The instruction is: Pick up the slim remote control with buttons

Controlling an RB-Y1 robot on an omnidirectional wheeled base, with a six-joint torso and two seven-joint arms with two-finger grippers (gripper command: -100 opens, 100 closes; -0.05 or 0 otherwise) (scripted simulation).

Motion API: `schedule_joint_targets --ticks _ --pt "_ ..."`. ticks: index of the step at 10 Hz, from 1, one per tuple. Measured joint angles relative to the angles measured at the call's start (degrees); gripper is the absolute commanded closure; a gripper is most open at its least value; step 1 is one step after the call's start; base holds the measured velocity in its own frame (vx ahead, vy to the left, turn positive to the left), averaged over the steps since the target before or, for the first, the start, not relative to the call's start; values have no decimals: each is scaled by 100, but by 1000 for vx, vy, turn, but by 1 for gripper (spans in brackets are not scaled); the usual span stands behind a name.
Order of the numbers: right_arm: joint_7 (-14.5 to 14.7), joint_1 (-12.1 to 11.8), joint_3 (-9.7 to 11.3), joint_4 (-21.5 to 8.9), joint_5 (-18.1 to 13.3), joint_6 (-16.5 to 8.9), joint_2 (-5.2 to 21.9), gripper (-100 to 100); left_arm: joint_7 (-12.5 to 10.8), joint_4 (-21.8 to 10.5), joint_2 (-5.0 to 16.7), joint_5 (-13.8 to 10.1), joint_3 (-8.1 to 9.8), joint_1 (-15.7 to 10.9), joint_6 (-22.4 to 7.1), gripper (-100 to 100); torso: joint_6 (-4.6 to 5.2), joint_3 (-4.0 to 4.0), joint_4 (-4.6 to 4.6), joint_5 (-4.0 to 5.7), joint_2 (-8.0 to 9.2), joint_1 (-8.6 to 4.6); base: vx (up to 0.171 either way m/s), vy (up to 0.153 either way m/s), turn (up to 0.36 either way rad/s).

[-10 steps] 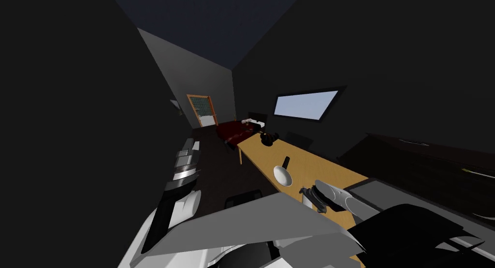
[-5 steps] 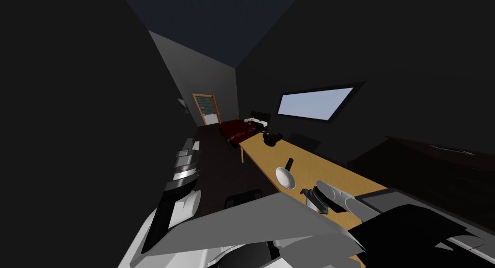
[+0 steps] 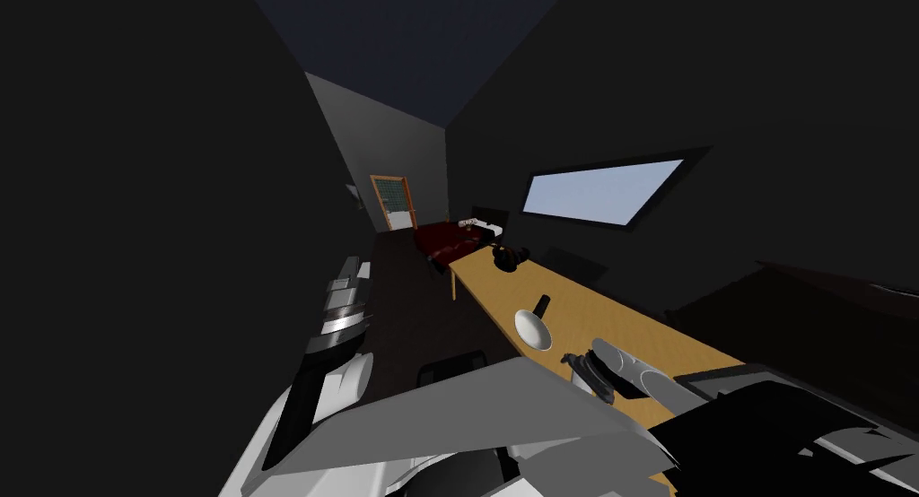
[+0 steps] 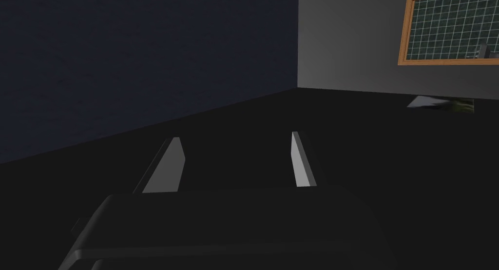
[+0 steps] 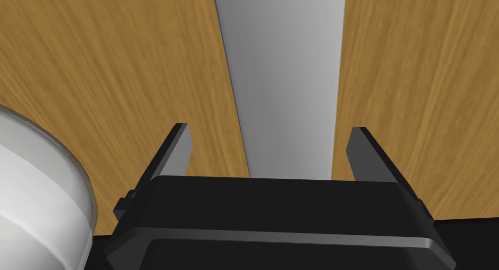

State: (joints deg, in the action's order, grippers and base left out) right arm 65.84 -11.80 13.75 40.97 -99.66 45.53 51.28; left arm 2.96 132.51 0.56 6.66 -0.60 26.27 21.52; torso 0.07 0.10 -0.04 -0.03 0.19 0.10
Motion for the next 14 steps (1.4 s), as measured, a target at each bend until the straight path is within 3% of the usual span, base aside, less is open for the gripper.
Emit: schedule_joint_targets --ticks 6,7,11,12,13,14 --pt "570 251 -282 -967 237 -20 -294 -100 0 0 0 0 0 0 0 0 4 -2 2 1 -1 -2 -38 6 103" --pt "590 256 -285 -985 241 -19 -297 100 0 0 0 0 0 1 0 0 4 -5 3 2 -7 -5 -5 0 -12" --pt "593 252 -281 -984 237 -19 -295 100 0 0 0 0 0 1 0 0 4 -9 4 3 -15 -6 0 0 4" --pt "592 252 -282 -985 238 -19 -295 0 0 0 0 0 0 1 0 0 3 -9 4 3 -16 -6 0 0 0" --pt "592 252 -282 -985 238 -19 -295 100 0 0 0 0 0 1 0 0 3 -9 4 3 -16 -6 27 -2 -145" --pt "519 215 -245 -855 203 -15 -256 100 0 0 0 0 1 2 0 0 11 -12 5 1 -21 -6 62 -4 -204"
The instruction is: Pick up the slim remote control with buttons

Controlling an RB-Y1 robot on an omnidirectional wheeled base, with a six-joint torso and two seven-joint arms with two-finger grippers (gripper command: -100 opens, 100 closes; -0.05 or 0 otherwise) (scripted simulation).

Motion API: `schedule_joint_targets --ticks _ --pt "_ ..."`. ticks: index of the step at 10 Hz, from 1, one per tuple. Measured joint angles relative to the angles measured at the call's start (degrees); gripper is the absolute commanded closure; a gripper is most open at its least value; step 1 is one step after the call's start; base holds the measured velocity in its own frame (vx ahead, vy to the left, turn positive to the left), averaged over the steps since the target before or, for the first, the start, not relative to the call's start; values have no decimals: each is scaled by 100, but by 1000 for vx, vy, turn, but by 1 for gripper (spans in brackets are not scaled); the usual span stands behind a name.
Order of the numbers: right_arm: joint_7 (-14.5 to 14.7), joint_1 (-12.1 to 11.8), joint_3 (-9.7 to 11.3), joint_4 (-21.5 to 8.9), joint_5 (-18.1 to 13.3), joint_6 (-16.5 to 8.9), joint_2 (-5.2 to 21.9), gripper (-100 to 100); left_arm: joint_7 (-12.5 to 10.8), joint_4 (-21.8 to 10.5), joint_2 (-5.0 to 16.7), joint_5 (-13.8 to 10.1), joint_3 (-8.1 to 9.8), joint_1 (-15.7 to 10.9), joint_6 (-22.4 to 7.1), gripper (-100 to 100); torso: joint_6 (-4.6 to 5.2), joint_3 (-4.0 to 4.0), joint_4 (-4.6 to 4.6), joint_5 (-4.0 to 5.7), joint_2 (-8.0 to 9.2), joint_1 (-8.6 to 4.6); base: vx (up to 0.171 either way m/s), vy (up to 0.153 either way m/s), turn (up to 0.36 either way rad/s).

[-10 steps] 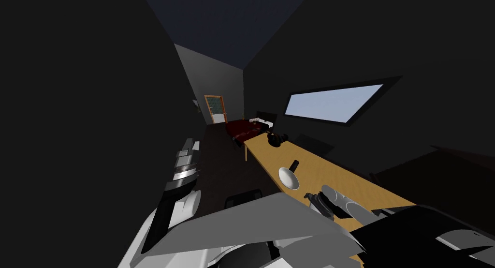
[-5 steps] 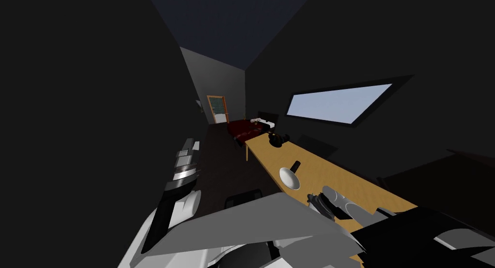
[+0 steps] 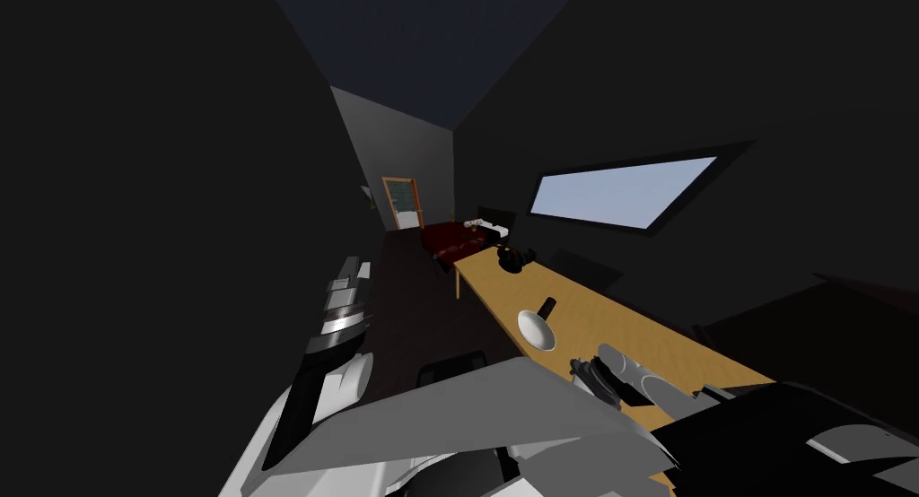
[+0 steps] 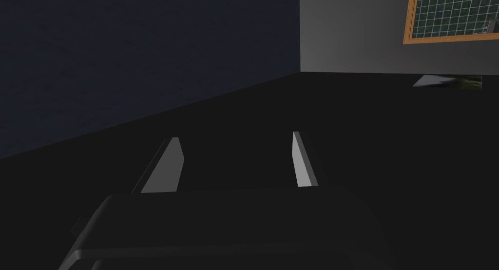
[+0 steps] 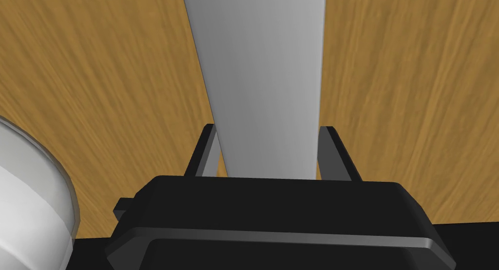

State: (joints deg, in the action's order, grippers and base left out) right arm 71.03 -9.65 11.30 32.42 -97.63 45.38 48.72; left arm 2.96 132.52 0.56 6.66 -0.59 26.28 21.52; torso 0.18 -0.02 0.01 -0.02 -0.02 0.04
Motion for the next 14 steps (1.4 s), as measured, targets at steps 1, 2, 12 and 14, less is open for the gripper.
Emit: schedule_joint_targets --ticks 1,2,12,14 --pt "-96 -50 54 148 -43 0 54 100 0 0 0 0 0 0 0 0 4 -6 3 -1 -10 0 48 -9 -81" --pt "-189 -103 83 283 -70 4 95 100 0 0 0 0 0 0 0 0 -4 -6 1 0 -12 -1 41 -11 -105" --pt "-1146 -513 554 1921 -460 45 612 100 0 0 0 0 0 -1 0 0 -10 -4 1 -7 -7 11 46 -5 -127" --pt "-1235 -548 605 2088 -497 45 653 0 0 0 0 0 -1 -1 0 0 -10 -1 0 -8 -1 11 8 2 -18"
